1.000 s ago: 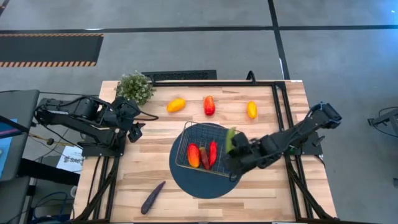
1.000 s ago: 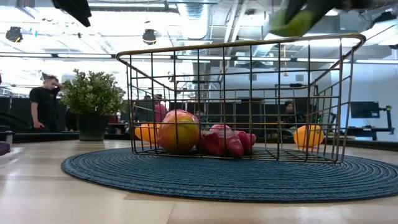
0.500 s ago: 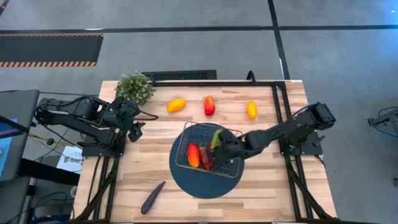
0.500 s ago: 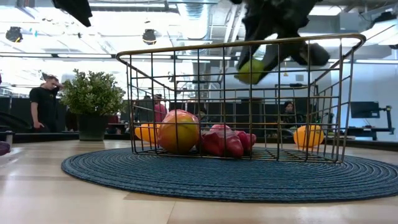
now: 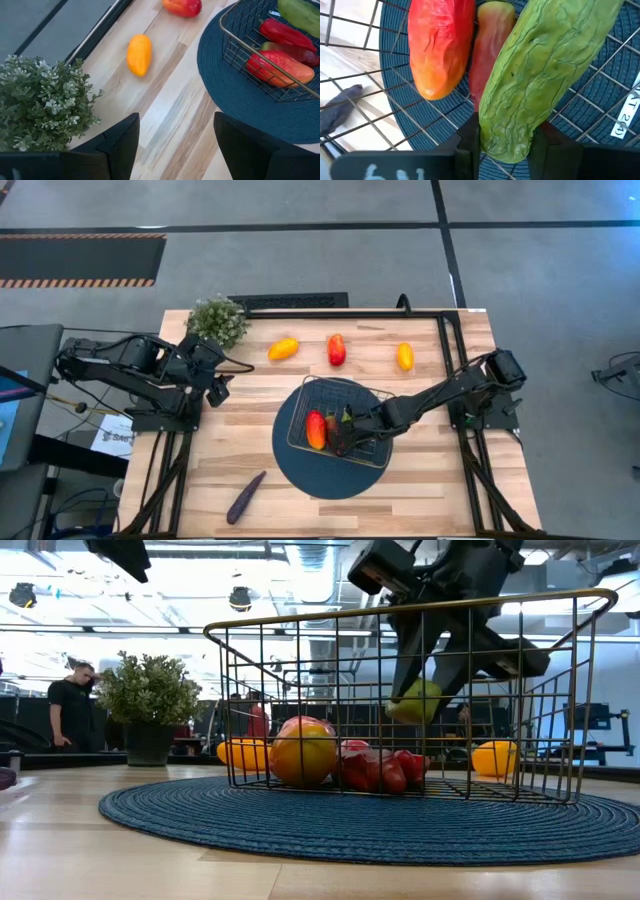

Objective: Build produce basket
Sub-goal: Put the cucumber into the gold wire basket

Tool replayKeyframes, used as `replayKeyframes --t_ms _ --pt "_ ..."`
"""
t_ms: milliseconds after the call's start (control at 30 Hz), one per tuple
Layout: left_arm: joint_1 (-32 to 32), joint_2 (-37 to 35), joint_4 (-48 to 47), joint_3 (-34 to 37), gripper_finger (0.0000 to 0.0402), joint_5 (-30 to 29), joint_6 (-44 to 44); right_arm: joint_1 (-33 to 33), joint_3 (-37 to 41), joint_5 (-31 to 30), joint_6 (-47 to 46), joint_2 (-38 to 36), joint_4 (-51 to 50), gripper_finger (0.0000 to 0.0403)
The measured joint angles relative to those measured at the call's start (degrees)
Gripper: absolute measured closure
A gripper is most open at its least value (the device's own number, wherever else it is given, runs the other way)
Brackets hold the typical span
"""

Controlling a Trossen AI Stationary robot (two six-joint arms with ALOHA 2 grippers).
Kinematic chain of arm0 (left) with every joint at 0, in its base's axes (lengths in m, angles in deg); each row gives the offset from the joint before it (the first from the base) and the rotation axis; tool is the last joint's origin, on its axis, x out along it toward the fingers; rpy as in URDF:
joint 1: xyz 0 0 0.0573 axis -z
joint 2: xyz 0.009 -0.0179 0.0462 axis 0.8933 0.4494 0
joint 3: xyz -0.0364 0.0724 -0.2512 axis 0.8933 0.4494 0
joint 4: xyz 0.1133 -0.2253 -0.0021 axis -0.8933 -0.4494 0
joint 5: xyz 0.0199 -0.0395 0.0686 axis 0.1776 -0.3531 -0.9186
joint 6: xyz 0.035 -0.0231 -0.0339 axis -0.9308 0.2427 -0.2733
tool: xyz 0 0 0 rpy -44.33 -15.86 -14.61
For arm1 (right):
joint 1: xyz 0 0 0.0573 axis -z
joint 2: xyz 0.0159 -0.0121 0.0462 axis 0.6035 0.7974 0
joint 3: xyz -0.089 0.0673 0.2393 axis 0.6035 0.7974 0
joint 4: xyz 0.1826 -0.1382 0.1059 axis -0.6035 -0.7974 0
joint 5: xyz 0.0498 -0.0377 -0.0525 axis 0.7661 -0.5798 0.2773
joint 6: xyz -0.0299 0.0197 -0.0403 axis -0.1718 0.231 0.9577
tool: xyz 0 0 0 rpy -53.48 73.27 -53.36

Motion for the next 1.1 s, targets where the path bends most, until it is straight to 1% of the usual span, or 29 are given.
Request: replayKeyframes --t_ms 300,533,833,1100 --pt "0.0 0.0 0.0 0.0 0.0162 -0.7 -0.2 2.5 0.0 6.4 4.8 0.0 -0.6 0.0294" --pt "0.0 0.0 0.0 0.0 0.0162 -0.9 -0.2 4.3 0.0 10.5 7.7 0.0 -3.9 0.0294" --pt "0.0 0.0 0.0 0.0 0.0162 -1.4 -0.2 5.4 0.0 11.2 9.3 0.0 -4.2 0.0294" --pt "0.0 0.0 0.0 0.0 0.0162 -1.4 -0.2 5.4 0.0 13.9 9.5 0.0 -4.3 0.0294"
